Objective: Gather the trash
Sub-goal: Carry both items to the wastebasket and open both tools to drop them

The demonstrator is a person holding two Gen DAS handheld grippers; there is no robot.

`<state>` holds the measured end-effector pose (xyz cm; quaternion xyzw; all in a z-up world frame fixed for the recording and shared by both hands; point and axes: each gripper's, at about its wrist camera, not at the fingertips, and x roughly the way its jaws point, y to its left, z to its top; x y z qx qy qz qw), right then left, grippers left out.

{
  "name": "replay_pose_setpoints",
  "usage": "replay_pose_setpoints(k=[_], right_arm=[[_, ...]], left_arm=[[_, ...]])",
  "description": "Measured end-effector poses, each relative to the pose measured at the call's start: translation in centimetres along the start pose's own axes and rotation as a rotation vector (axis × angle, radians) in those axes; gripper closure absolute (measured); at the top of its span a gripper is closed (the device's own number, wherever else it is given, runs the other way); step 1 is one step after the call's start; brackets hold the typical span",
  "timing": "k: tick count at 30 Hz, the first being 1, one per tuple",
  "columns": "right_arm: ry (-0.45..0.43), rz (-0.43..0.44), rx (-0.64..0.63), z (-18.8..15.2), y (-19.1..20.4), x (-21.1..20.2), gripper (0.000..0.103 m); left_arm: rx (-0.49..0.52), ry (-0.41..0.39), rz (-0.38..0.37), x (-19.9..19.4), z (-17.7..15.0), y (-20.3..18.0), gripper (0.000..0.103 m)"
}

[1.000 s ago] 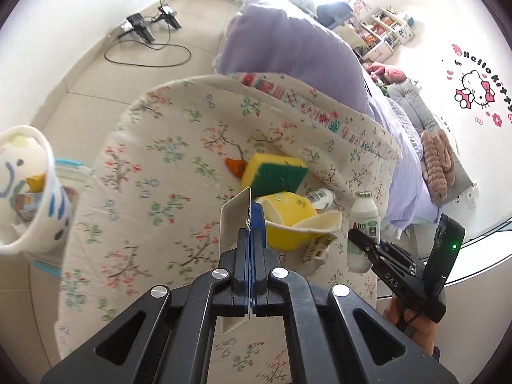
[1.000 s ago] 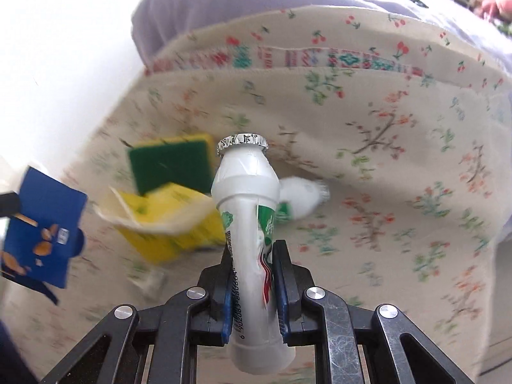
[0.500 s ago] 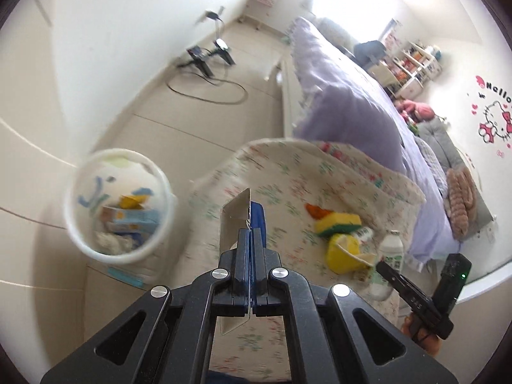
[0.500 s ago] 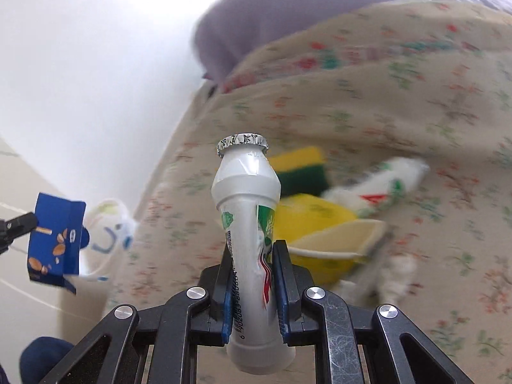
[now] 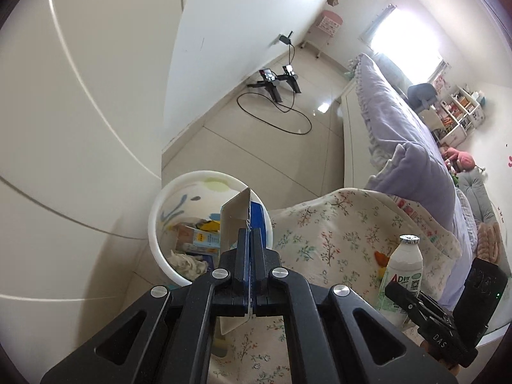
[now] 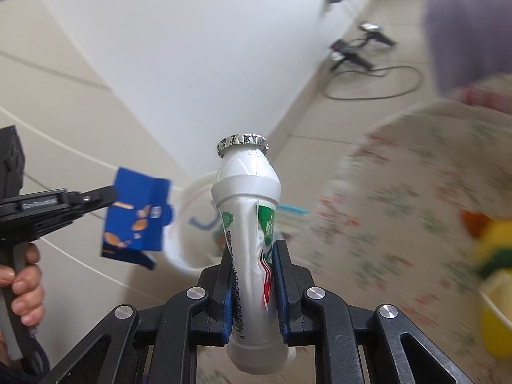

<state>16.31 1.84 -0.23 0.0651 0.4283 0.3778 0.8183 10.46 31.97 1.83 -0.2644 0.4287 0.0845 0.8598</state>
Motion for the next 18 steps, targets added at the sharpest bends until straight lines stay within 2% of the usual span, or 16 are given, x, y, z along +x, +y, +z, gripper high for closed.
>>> replay_pose_setpoints(k=[5, 12, 18], right_arm=[[0.073, 0.025, -0.060, 1.1, 2.6, 4.5, 0.085], [0.167, 0.063, -0.068, 1.9, 4.3, 11.6, 0.085], [0.213, 0.054, -0.038, 2.3, 4.5, 16.4, 0.085]], left_arm=[[-0.016, -0.012, 0.066, 2.8, 1.3, 1.8, 0.103], [-0.037, 0.014, 0.145, 7.3, 2.0, 3.7, 0.103], [-0.085, 0.064, 0.137, 9.8, 1.7, 5.0, 0.100]])
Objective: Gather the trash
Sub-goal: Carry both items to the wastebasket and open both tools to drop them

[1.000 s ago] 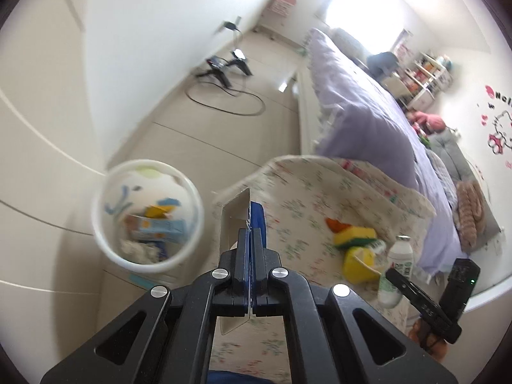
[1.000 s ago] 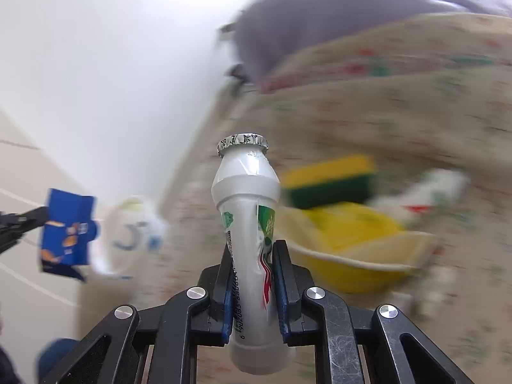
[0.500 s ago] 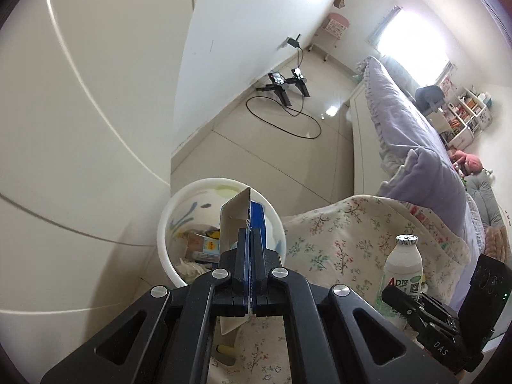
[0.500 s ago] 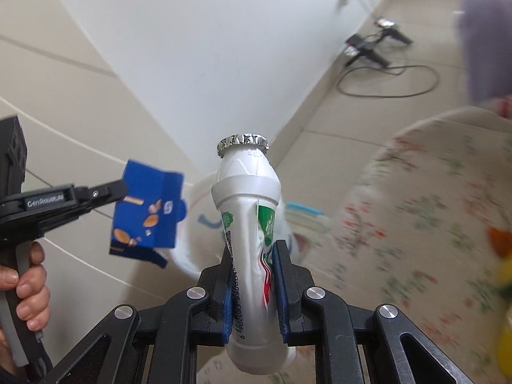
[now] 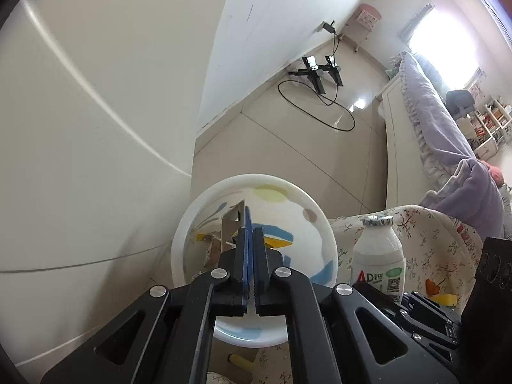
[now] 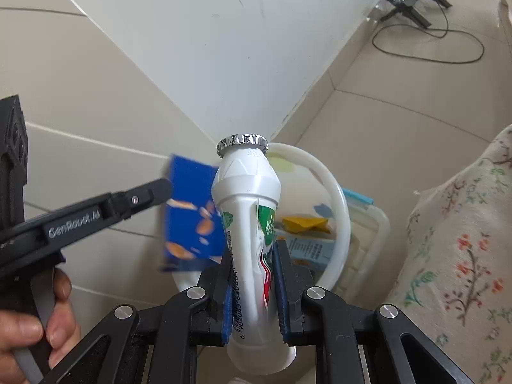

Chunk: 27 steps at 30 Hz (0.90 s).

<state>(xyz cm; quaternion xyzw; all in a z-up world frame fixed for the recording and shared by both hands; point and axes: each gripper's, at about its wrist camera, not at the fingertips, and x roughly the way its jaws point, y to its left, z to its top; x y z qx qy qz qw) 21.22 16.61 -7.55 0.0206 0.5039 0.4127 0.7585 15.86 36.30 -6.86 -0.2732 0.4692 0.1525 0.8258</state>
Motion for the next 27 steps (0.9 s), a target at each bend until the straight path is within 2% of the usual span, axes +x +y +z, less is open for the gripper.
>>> replay_pose_setpoints(k=[5, 11, 13, 15, 18, 21, 23, 27], right_arm=[[0.020, -0.008, -0.011, 0.9, 0.4, 2.1, 0.084], [0.031, -0.022, -0.010, 1.0, 1.0, 3.7, 0.081], [0.048, -0.024, -0.001, 1.0, 1.0, 4.0, 0.070], [0.055, -0.016, 0.007, 0.9, 0.8, 4.1, 0.064], [0.038, -0.029, 0.007, 0.3, 0.6, 2.9, 0.063], [0.009, -0.024, 0.015, -0.8, 0.3, 0.5, 0.063], [-0.009, -0.027, 0.011, -1.5, 0.3, -1.3, 0.063], [-0.060, -0.054, 0.026, -3.3, -0.3, -6.1, 0.063]], left_arm=[[-0.007, 0.016, 0.021, 0.0, -0.8, 0.9, 0.099], [-0.040, 0.026, 0.000, -1.7, -1.8, 1.7, 0.099], [-0.032, 0.029, -0.009, -2.3, -2.1, 1.4, 0.099], [-0.028, 0.025, -0.009, -2.9, -2.3, 1.2, 0.099], [-0.028, 0.030, -0.005, -3.6, -2.6, 1.1, 0.098], [-0.017, 0.055, -0.016, -3.8, -3.0, 0.4, 0.090], [-0.002, 0.064, -0.033, -4.1, -3.3, -0.7, 0.079], [0.048, 0.053, -0.068, -5.7, -3.8, -3.7, 0.068]])
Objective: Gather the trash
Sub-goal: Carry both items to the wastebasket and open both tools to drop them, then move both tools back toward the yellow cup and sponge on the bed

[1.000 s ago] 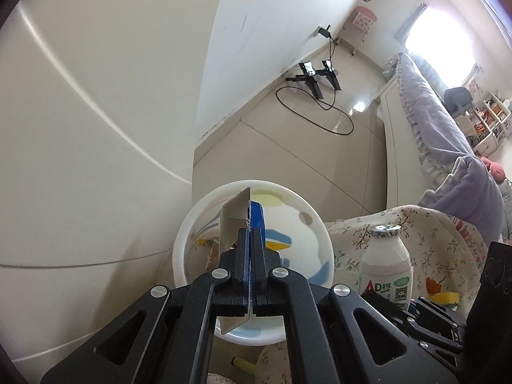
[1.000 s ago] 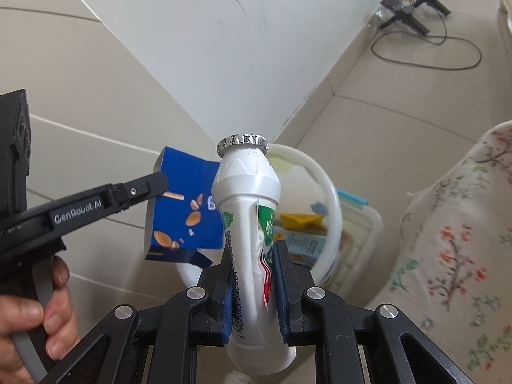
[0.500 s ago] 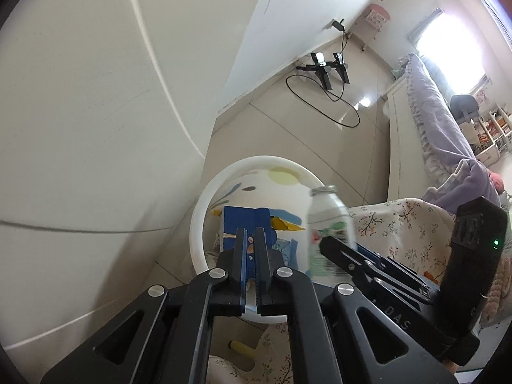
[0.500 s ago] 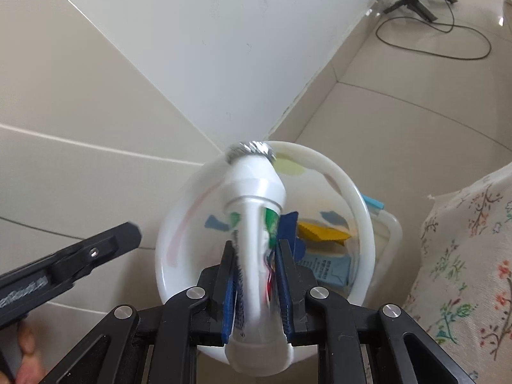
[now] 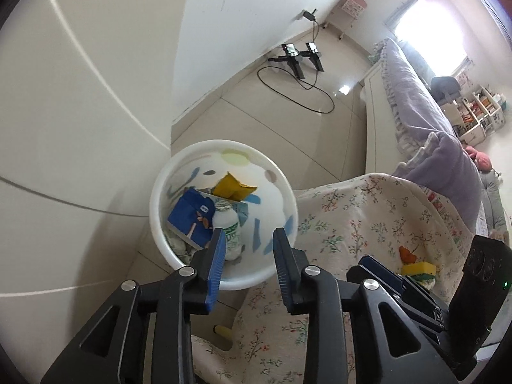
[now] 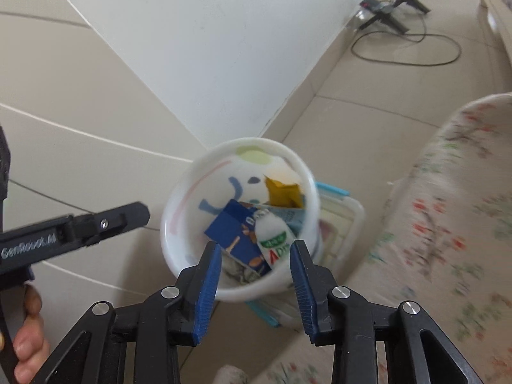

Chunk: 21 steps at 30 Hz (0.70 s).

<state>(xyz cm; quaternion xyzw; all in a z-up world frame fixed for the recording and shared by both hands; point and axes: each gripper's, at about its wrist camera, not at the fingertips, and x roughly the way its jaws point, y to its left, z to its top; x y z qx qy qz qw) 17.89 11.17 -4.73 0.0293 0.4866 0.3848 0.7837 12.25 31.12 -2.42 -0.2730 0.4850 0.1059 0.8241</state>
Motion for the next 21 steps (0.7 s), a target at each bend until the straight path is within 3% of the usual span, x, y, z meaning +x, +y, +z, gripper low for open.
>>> replay_pose_setpoints(k=[5, 9, 14, 19, 21], right_arm=[[-0.075, -0.042, 0.059, -2.4, -3.2, -7.6, 0.063], [-0.144, -0.091, 0.150, -5.5, -7.1, -14.7, 0.063], [-0.301, -0.248, 0.322, -9.7, -13.2, -24.0, 0.053], [-0.349, -0.422, 0.450, -13.4, -18.6, -28.1, 0.050], [-0.359, -0.402, 0.520, -15.3, -20.7, -28.7, 0.050]], left_arm=[[0.127, 0.019, -0.039, -1.5, -1.2, -6.1, 0.046], [0.224, 0.064, -0.084, -1.5, -2.9, -11.7, 0.044], [0.314, 0.170, -0.177, -0.1, -6.1, -19.2, 0.043], [0.365, 0.275, -0.198, 2.8, -10.4, -25.8, 0.042], [0.367, 0.305, -0.184, 4.3, -11.6, -27.7, 0.042]])
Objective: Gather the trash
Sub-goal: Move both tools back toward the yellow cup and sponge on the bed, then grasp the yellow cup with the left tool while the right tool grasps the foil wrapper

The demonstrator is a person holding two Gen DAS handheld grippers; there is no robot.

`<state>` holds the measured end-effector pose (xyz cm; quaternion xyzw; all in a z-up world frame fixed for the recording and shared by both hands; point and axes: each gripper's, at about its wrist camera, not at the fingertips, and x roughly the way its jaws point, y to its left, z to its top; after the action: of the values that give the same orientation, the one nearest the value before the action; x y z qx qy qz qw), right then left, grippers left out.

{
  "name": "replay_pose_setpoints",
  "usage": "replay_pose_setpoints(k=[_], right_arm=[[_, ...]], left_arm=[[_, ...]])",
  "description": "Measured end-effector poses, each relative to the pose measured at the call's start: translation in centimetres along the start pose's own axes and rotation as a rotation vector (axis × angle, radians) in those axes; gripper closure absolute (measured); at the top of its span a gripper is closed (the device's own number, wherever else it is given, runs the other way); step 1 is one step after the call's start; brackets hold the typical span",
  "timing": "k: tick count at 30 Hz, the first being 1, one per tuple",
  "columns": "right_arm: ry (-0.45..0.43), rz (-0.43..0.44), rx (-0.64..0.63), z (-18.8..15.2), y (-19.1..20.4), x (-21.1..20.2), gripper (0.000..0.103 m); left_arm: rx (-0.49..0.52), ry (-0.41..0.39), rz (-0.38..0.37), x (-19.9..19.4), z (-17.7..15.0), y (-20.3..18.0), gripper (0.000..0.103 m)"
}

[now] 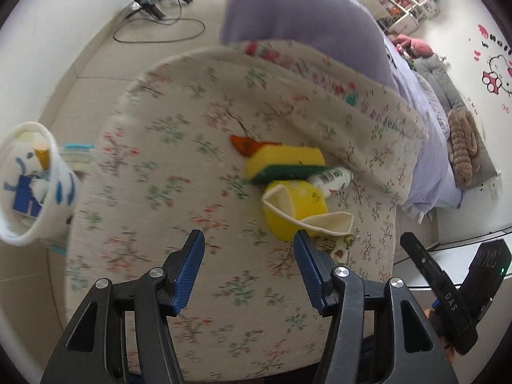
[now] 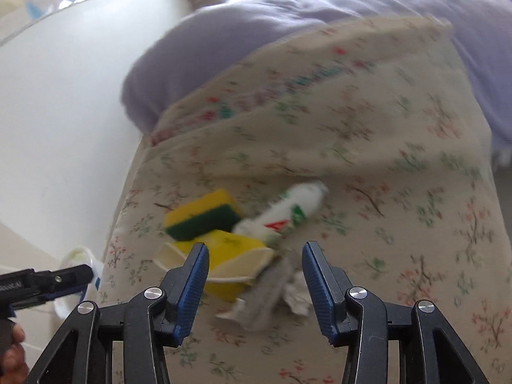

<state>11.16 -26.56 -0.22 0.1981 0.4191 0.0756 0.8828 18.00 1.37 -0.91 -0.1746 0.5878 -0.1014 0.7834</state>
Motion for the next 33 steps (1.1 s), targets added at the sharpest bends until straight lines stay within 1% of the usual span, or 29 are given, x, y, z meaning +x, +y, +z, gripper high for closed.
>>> replay_pose_setpoints(k=[2, 3, 4, 10, 14, 16, 17, 18, 23, 30, 33], right_arm=[[0.012, -0.011, 0.058, -0.6, -2.0, 0.3, 0.050], [0.017, -0.020, 0.065, -1.1, -2.4, 0.6, 0.049], [0.026, -0.025, 0.074, -1.5, -3.0, 1.0, 0.047], [0.065, 0.014, 0.110, -2.8, -3.9, 2.8, 0.045], [0.080, 0.044, 0.075, -3.1, -2.9, 3.6, 0.044], [0.090, 0.055, 0.051, -3.3, -2.3, 4.0, 0.042], [0.097, 0.059, 0.036, -3.4, -1.9, 4.2, 0.042], [0.102, 0.060, 0.022, -3.5, -1.6, 4.4, 0.041], [0.129, 0.051, -0.041, -4.0, -0.4, 5.3, 0.040], [0.151, 0.024, -0.041, -4.4, -0.4, 6.1, 0.039], [0.159, 0.004, -0.039, -4.5, -0.4, 6.4, 0.039]], left_arm=[[-0.029, 0.032, -0.010, 1.8, 0.2, -0.6, 0.042], [-0.052, 0.057, -0.027, 3.0, 0.5, -0.9, 0.042], [-0.064, 0.066, -0.038, 3.6, 0.6, -1.1, 0.042], [-0.129, 0.061, -0.057, 6.8, 1.9, -1.5, 0.042], [-0.146, 0.059, -0.068, 8.8, 2.0, -1.6, 0.044], [-0.147, 0.063, -0.084, 9.5, 1.9, -1.5, 0.047], [-0.149, 0.061, -0.094, 9.7, 1.8, -1.4, 0.063], [-0.143, 0.061, -0.092, 9.8, 1.8, -1.4, 0.071], [-0.106, 0.023, -0.094, 9.5, 1.7, -1.7, 0.074], [-0.084, -0.045, -0.110, 6.4, 1.7, -0.8, 0.074], [-0.086, -0.081, -0.097, 5.1, 1.9, 0.0, 0.074]])
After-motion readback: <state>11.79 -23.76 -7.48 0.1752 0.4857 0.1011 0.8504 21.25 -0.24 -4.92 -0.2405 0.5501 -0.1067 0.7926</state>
